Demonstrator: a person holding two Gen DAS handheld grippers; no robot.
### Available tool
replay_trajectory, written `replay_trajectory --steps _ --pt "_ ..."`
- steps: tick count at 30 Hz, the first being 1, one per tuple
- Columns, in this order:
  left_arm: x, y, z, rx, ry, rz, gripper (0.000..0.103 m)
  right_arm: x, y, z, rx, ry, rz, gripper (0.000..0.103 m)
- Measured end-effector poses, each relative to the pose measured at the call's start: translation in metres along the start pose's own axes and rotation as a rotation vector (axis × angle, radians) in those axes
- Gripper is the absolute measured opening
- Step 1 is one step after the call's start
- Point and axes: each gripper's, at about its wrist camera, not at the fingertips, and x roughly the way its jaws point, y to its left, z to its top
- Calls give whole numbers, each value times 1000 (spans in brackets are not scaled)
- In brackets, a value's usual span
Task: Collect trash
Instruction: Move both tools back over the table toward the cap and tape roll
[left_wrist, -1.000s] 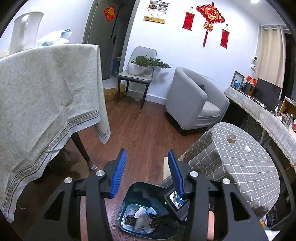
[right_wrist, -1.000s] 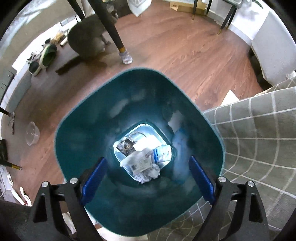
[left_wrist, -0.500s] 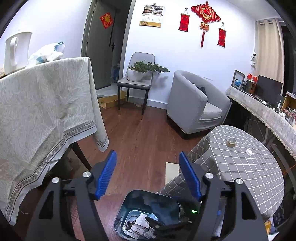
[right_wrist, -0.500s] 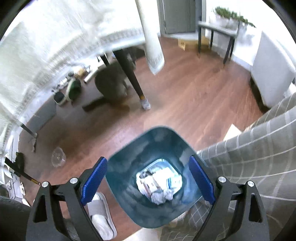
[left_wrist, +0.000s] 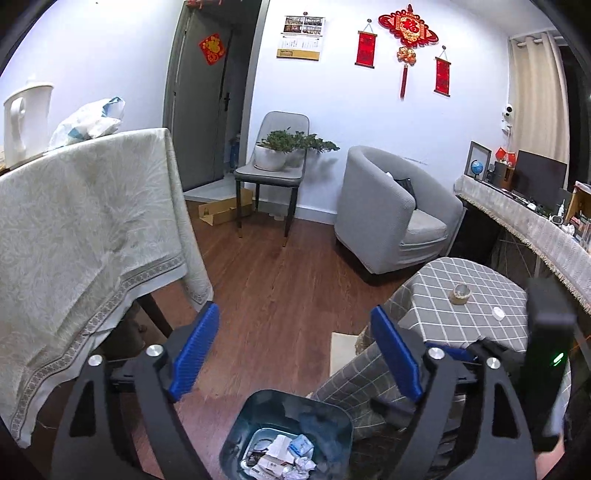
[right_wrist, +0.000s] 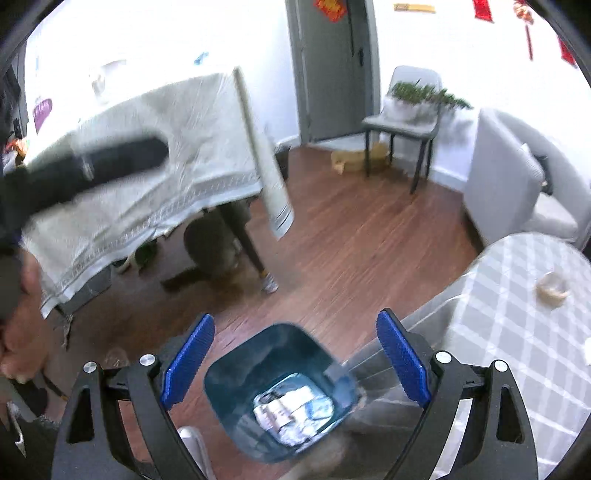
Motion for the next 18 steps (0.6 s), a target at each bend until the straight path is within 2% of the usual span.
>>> replay_trajectory --steps 3,13,18 --pt "5 -13 1 15 9 -24 95 -14 -20 2 11 -25 -41 90" --pt "35 -60 1 49 46 -80 98 -35 -97 -7 97 -26 -153 92" --pt "55 -86 -1 111 41 -29 98 -41 -127 -12 111 -13 -204 94"
